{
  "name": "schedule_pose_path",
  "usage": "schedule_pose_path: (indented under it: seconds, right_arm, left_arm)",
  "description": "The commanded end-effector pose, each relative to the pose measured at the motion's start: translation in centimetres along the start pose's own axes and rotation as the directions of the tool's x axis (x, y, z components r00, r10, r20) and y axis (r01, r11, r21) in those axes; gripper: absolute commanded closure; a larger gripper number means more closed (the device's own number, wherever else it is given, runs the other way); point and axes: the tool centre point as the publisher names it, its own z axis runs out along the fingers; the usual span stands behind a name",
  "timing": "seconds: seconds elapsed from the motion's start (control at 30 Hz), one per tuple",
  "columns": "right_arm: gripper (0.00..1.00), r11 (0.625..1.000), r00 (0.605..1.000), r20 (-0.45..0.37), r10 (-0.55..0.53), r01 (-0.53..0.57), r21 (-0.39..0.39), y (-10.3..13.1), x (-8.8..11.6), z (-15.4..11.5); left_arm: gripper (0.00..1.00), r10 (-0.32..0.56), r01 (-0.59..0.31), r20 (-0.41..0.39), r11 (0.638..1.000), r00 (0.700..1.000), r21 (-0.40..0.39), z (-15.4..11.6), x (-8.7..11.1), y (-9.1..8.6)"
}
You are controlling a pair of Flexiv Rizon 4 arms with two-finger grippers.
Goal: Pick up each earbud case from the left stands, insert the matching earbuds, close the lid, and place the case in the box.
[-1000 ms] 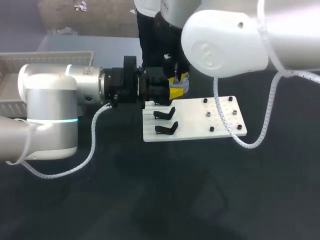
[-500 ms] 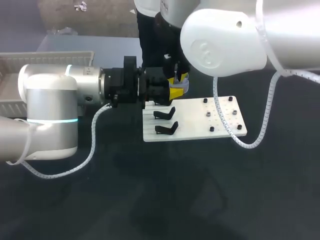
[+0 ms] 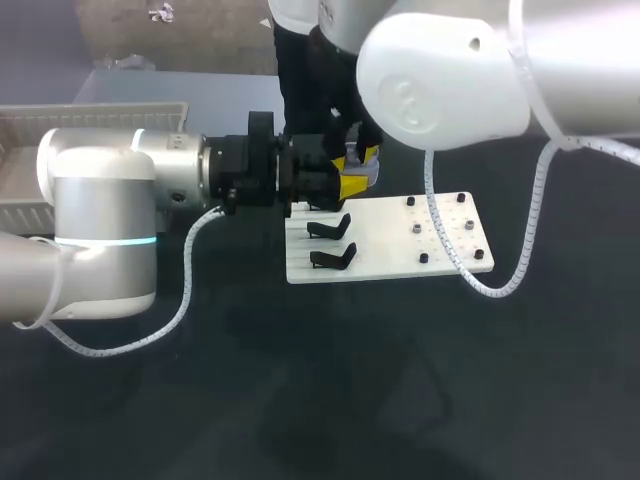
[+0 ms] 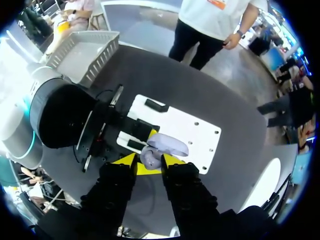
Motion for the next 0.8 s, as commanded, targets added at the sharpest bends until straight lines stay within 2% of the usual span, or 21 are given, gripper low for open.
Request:
schedule_pose_path:
  seconds: [0.03, 0.2, 0.33, 0.43, 0.6, 0.8]
  right_arm:
    - [0.69, 1.0, 1.0, -0.008, 0.001, -0.001, 0.004, 0.0, -0.4, -0.1]
    - [0.64, 1.0, 1.0, -0.004, 0.006, -0.006, 0.007, 0.1, -0.5, -0.5]
    - [0.66, 1.0, 1.0, -0.005, 0.006, -0.006, 0.009, 0.1, -0.5, -0.7]
    - [0.67, 1.0, 1.0, 0.027, 0.004, -0.004, 0.005, 0.3, -0.6, -1.8]
    - [0.67, 1.0, 0.996, 0.085, 0.009, -0.011, 0.019, -0.2, -2.0, -3.1]
    - [0.65, 0.999, 0.991, 0.127, 0.052, -0.053, 0.01, -2.0, -4.3, -1.9]
  left_arm:
    - [1.0, 0.004, -0.004, 0.005, 1.0, 1.0, -0.005, -0.1, 0.1, -0.1]
    - [1.0, 0.004, -0.004, 0.005, 1.0, 1.0, -0.005, -0.1, 0.1, -0.1]
    - [1.0, 0.004, -0.004, 0.005, 1.0, 1.0, -0.005, -0.1, 0.1, -0.1]
    - [1.0, 0.004, -0.004, 0.005, 1.0, 1.0, -0.005, -0.1, 0.1, -0.1]
    - [1.0, 0.004, -0.004, 0.005, 1.0, 1.0, -0.005, -0.1, 0.1, -0.1]
    - [1.0, 0.004, -0.004, 0.005, 1.0, 1.0, -0.005, -0.1, 0.1, -0.1]
